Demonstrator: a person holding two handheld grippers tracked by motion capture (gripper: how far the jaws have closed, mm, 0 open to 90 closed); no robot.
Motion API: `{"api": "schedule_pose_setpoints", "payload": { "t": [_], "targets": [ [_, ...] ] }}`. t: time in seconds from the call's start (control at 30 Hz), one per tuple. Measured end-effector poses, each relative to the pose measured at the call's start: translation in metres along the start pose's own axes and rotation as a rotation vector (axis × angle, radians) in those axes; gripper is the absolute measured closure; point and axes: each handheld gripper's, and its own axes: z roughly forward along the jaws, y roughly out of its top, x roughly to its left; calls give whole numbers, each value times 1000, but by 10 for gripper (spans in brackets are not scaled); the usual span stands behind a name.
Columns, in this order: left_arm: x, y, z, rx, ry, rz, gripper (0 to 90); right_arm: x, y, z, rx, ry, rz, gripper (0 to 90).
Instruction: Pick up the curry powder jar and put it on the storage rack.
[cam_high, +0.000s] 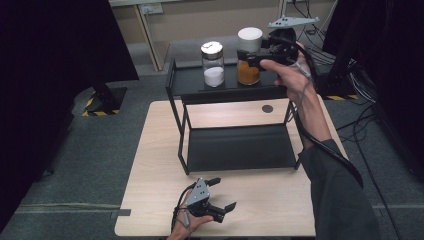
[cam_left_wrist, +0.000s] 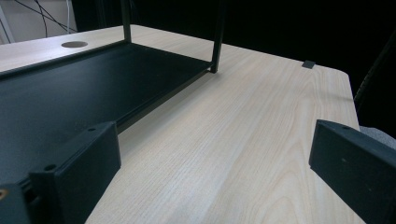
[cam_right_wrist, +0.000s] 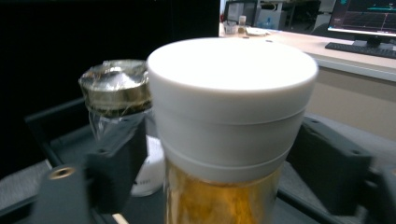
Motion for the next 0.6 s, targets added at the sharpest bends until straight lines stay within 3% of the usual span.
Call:
{"api": "schedule_pose_setpoints", "payload": {
  "t": [0.2,0.6],
  "targets": [
    [-1,0,1,1,1,2,14,4,-2,-11,-4,-6,14,51],
    [-1,0,1,7,3,4,14,11,-22,-36,-38,34,7,13]
  ]
}}
